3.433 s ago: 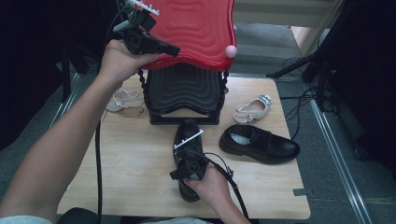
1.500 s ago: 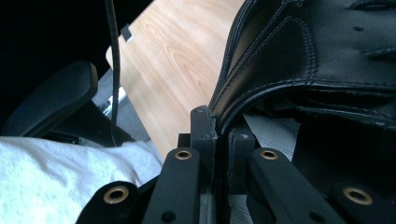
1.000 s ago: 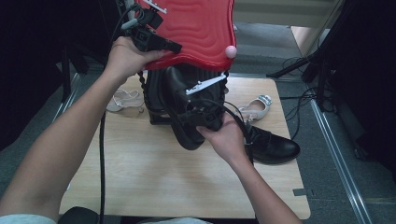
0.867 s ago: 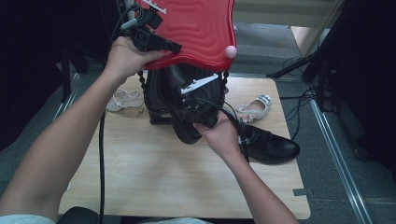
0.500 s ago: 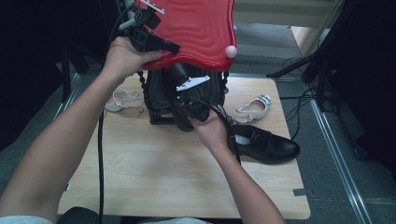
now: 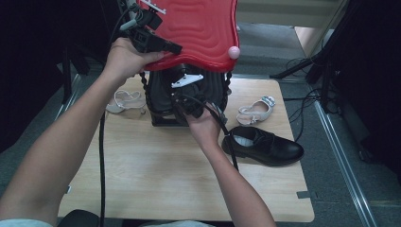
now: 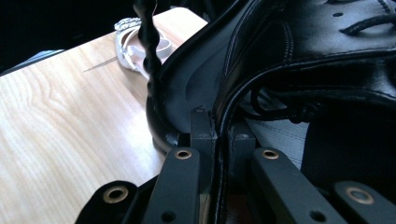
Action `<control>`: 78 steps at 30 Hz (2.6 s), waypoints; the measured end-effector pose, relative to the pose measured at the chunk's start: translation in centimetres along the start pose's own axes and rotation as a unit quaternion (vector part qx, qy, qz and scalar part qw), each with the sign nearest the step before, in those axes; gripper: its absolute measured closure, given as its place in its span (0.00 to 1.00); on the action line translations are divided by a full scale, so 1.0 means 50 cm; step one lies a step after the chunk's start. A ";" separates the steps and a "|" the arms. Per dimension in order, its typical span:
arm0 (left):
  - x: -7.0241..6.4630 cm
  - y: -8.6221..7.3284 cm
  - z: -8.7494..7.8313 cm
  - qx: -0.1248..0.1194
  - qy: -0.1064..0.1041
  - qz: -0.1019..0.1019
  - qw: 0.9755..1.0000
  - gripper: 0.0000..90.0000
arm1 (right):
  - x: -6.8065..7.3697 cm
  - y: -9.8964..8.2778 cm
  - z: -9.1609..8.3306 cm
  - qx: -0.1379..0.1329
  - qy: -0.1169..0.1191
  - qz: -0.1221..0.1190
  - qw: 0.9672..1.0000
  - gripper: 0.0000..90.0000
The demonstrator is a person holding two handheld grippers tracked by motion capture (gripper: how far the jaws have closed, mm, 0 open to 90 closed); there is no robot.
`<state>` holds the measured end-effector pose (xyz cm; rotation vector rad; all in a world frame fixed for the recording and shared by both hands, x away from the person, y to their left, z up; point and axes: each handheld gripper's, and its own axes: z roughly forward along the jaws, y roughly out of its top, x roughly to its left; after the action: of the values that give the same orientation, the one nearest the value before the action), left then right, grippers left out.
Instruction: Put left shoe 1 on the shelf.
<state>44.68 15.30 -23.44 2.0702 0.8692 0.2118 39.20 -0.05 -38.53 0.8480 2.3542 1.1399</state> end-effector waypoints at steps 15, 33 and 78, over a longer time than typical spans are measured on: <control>0.001 -0.002 -0.001 -0.002 0.001 -0.003 1.000 1.00 | 0.008 0.005 0.017 -0.011 0.028 0.049 0.998 0.76; -0.002 -0.004 0.000 -0.008 0.007 -0.003 1.000 1.00 | 0.015 -0.059 -0.129 -0.030 0.089 0.055 0.994 0.88; 0.000 -0.006 -0.002 -0.007 0.005 -0.007 1.000 1.00 | -0.031 -0.063 -0.035 0.004 0.078 0.098 0.992 1.00</control>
<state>44.46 15.49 -23.60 2.0501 0.8856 0.2191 38.23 -3.59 -39.88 1.0482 2.4440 1.3195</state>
